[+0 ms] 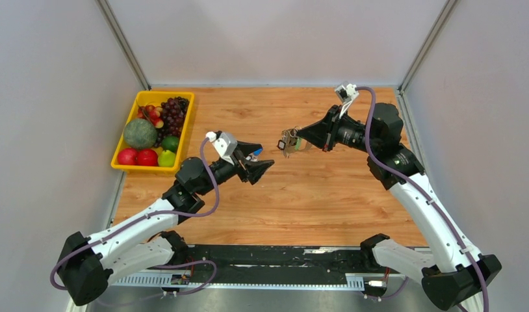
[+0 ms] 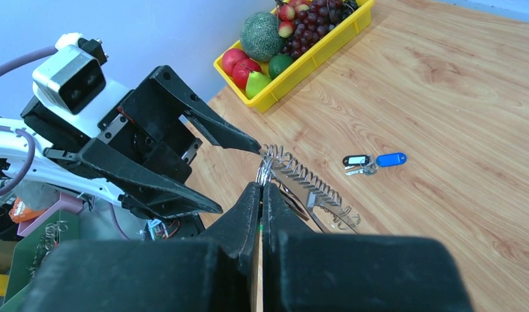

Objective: Remove the keys from the keyring

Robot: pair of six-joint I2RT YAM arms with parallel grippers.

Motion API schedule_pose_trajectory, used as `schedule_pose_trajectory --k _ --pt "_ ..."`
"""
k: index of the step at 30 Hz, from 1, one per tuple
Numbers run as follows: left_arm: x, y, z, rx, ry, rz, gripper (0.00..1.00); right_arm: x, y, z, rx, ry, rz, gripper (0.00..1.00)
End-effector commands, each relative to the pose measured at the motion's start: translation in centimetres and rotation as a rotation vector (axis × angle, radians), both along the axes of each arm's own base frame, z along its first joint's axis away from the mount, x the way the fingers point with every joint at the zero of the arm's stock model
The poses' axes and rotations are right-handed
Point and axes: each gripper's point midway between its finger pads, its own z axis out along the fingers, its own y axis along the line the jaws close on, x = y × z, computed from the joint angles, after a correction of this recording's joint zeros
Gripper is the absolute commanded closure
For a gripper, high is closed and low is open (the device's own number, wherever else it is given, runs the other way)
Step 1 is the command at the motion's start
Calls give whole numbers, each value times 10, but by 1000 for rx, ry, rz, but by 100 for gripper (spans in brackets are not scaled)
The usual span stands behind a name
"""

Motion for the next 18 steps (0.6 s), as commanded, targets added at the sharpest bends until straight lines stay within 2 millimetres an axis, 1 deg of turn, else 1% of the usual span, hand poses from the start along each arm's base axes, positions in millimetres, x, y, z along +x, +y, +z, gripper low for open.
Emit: schedule_pose_trajectory --k 1,4,7,18 --pt "2 -10 20 41 -164 -11 25 -6 3 27 49 -48 27 100" --pt "1 -15 18 82 -244 -19 27 -6 4 28 52 -47 30 100" --pt "9 -16 14 126 -289 6 27 -6 4 27 52 -46 35 100" --pt "20 -33 20 139 -309 -18 27 -9 6 23 57 -37 55 100"
